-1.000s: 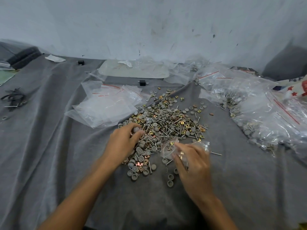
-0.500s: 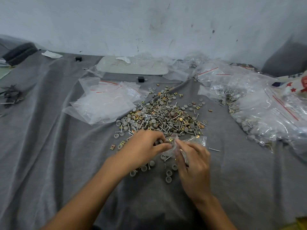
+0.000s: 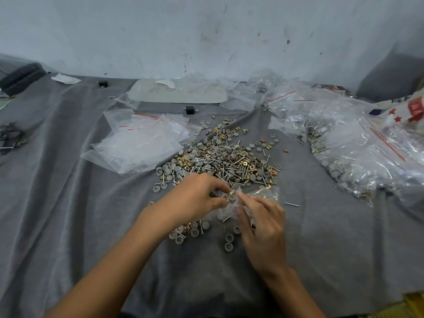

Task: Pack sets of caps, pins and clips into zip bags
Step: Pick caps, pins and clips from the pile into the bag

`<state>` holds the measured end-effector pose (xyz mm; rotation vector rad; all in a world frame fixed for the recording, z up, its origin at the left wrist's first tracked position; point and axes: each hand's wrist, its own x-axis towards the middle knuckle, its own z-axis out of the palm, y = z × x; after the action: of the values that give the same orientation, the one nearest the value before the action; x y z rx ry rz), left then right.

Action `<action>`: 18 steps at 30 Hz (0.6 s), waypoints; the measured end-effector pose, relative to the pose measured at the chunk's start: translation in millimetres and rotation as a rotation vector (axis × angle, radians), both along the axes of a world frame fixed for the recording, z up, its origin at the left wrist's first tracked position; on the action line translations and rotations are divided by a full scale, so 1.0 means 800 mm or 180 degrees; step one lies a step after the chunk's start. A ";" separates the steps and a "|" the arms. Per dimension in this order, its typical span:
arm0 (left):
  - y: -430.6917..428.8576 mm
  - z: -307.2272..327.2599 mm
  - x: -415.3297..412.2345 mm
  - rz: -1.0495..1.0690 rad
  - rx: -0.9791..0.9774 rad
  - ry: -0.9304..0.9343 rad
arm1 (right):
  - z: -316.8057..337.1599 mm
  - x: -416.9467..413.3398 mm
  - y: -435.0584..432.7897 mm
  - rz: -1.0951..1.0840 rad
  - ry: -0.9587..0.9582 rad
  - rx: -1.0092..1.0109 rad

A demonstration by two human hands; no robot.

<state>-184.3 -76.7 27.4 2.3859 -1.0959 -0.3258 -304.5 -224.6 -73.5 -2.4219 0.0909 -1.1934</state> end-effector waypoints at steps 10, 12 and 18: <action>-0.008 0.010 -0.003 -0.0111 0.0129 0.0320 | -0.003 0.002 -0.001 -0.0006 -0.0092 0.0006; -0.007 0.012 -0.002 -0.0163 0.0014 0.0461 | -0.003 0.003 -0.001 -0.0003 -0.0123 -0.0026; 0.010 0.010 0.004 -0.0092 -0.0633 0.0819 | -0.007 0.003 -0.005 -0.0107 -0.0241 0.0067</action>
<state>-181.3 -69.0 35.5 2.0885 -0.9947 -0.4946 -301.7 -228.3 -78.8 -2.3629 0.1213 -1.2910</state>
